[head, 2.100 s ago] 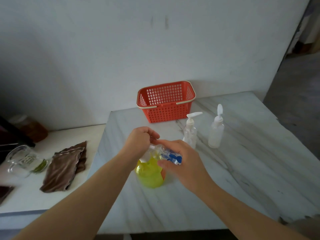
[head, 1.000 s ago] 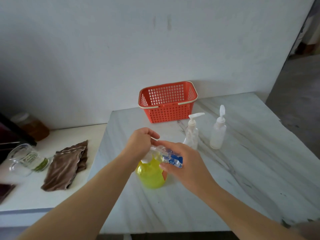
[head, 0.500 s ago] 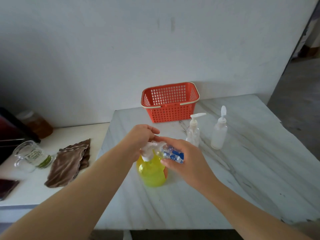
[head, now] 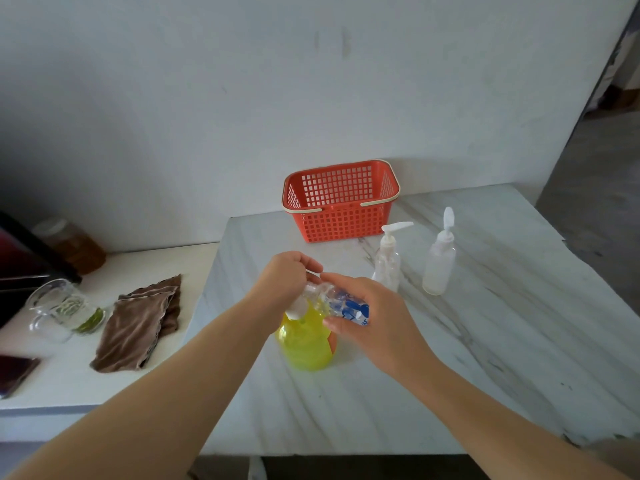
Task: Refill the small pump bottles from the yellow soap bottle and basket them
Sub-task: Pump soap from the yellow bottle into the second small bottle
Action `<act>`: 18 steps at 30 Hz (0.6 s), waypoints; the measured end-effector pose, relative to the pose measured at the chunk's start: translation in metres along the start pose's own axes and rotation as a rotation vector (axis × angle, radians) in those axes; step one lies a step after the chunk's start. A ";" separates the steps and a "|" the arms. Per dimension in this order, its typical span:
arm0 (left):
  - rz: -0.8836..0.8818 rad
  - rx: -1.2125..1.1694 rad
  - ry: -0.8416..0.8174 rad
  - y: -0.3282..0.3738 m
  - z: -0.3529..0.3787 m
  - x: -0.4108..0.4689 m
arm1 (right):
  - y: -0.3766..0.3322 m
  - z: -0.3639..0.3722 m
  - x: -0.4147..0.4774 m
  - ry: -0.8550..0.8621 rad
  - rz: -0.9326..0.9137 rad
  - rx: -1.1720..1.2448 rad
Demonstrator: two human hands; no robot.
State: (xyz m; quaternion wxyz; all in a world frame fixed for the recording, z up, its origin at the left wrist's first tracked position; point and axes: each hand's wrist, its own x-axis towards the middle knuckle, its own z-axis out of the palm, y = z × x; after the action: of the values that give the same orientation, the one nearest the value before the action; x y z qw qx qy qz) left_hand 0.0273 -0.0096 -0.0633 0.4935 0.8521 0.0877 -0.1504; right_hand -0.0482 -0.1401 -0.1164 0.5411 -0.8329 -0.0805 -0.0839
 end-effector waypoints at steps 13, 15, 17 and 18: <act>0.049 0.059 0.028 -0.003 0.002 0.003 | 0.002 0.002 0.000 -0.001 0.008 0.021; 0.059 0.058 0.029 -0.005 0.003 0.001 | 0.002 0.002 -0.001 -0.005 0.017 0.025; 0.057 0.053 0.026 -0.004 0.003 0.000 | 0.002 0.002 -0.001 -0.006 0.014 0.026; 0.052 0.043 0.022 -0.002 0.002 0.000 | 0.001 0.002 -0.001 -0.005 0.009 0.024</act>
State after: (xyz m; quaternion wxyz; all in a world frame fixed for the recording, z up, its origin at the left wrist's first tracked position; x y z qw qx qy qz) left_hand 0.0260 -0.0104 -0.0660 0.4777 0.8662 0.0676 -0.1300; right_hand -0.0490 -0.1393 -0.1186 0.5514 -0.8268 -0.0793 -0.0786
